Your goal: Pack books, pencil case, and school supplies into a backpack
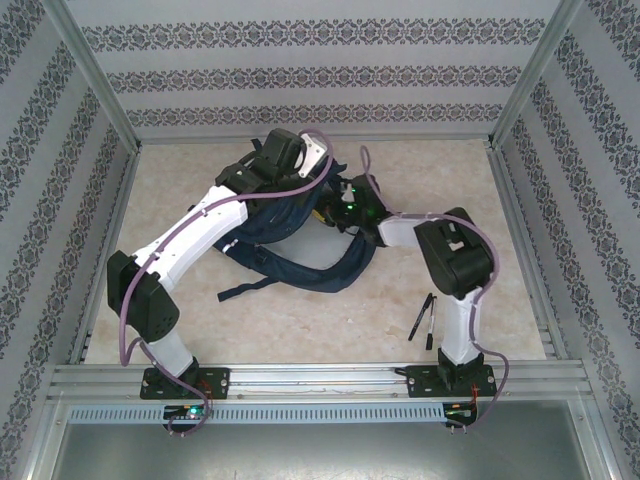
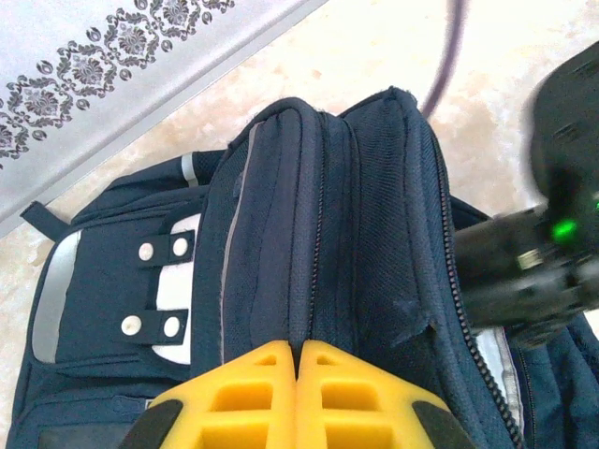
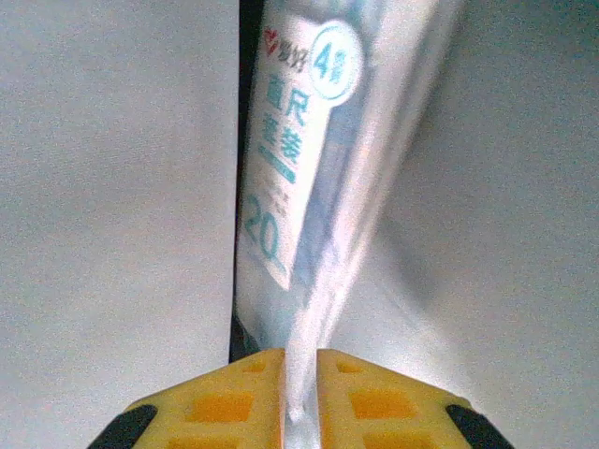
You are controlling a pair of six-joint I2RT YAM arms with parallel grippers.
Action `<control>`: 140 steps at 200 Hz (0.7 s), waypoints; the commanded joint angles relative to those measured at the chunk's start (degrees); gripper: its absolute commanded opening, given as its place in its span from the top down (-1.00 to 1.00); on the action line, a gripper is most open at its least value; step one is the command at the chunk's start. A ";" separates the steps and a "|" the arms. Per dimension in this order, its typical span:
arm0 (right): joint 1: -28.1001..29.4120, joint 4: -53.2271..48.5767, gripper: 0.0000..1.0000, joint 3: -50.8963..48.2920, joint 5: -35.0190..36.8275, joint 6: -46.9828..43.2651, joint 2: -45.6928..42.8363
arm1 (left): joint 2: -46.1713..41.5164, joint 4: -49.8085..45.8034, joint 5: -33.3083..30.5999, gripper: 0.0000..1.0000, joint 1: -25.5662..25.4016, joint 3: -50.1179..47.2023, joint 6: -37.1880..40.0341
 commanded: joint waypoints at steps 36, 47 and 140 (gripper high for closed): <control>-7.45 -13.49 0.55 -14.11 -0.84 -14.78 -20.58 | -0.67 2.71 13.21 1.00 0.96 -3.06 1.04; -8.93 -20.48 0.49 -14.78 0.33 -18.96 -25.46 | 0.64 1.19 17.35 0.84 0.73 -2.62 0.98; -8.30 -57.04 0.35 -7.40 4.00 -43.78 -43.09 | -6.03 -13.99 8.12 -0.15 9.44 -10.29 -12.83</control>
